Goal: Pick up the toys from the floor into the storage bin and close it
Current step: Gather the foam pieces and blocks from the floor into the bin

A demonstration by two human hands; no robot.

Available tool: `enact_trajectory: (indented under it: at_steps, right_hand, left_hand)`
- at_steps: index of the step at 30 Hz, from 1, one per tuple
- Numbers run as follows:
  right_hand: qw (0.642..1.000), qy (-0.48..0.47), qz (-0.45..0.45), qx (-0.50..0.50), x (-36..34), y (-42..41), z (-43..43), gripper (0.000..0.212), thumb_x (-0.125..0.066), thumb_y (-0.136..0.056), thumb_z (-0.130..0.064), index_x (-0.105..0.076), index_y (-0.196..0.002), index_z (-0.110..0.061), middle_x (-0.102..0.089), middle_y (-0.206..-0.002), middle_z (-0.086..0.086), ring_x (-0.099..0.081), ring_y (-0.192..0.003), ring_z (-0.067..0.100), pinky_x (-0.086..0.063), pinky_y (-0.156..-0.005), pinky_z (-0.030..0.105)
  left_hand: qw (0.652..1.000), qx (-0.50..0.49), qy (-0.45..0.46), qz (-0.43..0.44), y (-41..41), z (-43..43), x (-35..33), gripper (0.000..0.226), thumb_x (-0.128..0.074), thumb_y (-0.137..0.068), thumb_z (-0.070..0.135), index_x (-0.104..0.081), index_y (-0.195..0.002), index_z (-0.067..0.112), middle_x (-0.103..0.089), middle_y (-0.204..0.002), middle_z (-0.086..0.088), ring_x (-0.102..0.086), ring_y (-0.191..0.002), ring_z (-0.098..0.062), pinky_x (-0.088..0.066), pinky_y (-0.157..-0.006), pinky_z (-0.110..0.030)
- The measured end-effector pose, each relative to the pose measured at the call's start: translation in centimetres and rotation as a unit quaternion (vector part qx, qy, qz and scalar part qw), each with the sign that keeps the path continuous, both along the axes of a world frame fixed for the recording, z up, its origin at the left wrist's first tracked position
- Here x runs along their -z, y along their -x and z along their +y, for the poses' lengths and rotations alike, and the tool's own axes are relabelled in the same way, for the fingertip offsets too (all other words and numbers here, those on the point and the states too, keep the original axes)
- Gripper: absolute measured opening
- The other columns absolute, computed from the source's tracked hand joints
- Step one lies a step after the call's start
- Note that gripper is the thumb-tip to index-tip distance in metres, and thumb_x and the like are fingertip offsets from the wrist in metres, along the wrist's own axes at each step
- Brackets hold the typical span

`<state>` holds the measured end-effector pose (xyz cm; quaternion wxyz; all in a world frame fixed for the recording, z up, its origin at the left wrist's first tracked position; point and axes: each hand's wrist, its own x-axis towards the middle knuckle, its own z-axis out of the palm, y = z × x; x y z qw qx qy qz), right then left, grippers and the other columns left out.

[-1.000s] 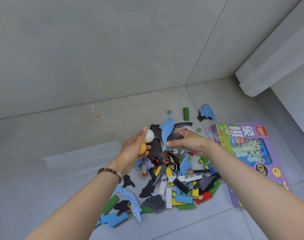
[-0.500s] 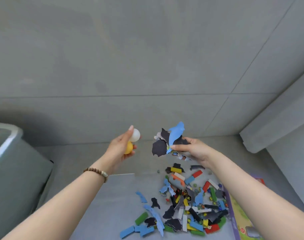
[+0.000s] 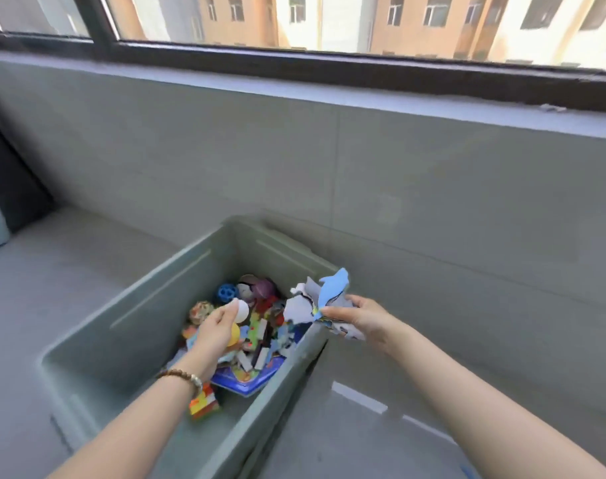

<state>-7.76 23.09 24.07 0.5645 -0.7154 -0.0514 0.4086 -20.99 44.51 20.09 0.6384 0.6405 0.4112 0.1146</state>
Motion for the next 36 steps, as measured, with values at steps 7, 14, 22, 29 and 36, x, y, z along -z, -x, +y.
enact_trajectory:
  at_steps: [7, 14, 22, 29, 36]
  right_hand:
    - [0.987, 0.097, -0.117, -0.052, 3.6, -0.1, 10.1, 0.076, -0.069, -0.084, -0.032, -0.029, -0.145, -0.012, -0.040, -0.145, 0.007, -0.043, -0.129, 0.022, -0.035, -0.104, 0.030]
    - [0.936, 0.147, -0.300, -0.109, 3.4, -1.0, 4.3, 0.055, -0.059, -0.090, -0.028, -0.038, -0.140, -0.021, -0.033, -0.149, -0.001, -0.033, -0.137, 0.015, -0.027, -0.108, 0.027]
    - [0.892, 0.256, -0.361, -0.091, 0.7, -2.7, -10.5, 0.060, -0.063, -0.087, -0.031, -0.038, -0.140, -0.020, -0.023, -0.155, 0.001, -0.019, -0.143, 0.014, -0.016, -0.113, 0.025]
    - [0.895, 0.349, -0.277, -0.012, 2.0, -0.6, -28.9, 0.064, -0.062, -0.087, -0.038, -0.033, -0.143, -0.024, -0.020, -0.156, 0.000, -0.019, -0.144, 0.016, -0.019, -0.114, 0.030]
    - [0.909, 0.384, -0.159, 0.045, 9.9, 3.0, -42.5, 0.072, -0.065, -0.082, -0.046, -0.033, -0.143, -0.023, -0.024, -0.154, 0.002, -0.026, -0.141, 0.020, -0.025, -0.112, 0.035]
  left_hand:
    - [0.995, 0.005, -0.074, 0.061, 1.1, 6.7, 3.3, 0.048, -0.036, -0.101, 0.034, -0.038, -0.143, 0.010, -0.038, -0.148, -0.003, -0.037, -0.135, -0.020, -0.029, -0.112, -0.034]
    - [0.978, 0.074, -0.151, 0.123, 0.9, 4.5, 4.0, 0.052, -0.040, -0.099, 0.036, -0.033, -0.144, 0.010, -0.035, -0.150, -0.008, -0.034, -0.136, -0.024, -0.028, -0.110, -0.034]
    - [0.899, 0.238, -0.361, 0.070, -4.1, -6.0, -1.5, 0.056, -0.042, -0.096, 0.044, -0.035, -0.144, 0.014, -0.038, -0.147, -0.003, -0.028, -0.138, -0.020, -0.027, -0.112, -0.035]
    - [0.798, 0.397, -0.451, 0.049, -9.1, -20.4, -0.4, 0.057, -0.039, -0.096, 0.047, -0.035, -0.143, 0.015, -0.035, -0.150, -0.003, -0.027, -0.139, -0.019, -0.022, -0.113, -0.030]
    - [0.737, 0.525, -0.406, 0.131, -11.0, -32.9, 7.4, 0.060, -0.040, -0.095, 0.050, -0.033, -0.143, 0.013, -0.036, -0.148, -0.006, -0.032, -0.135, -0.026, -0.034, -0.104, -0.036]
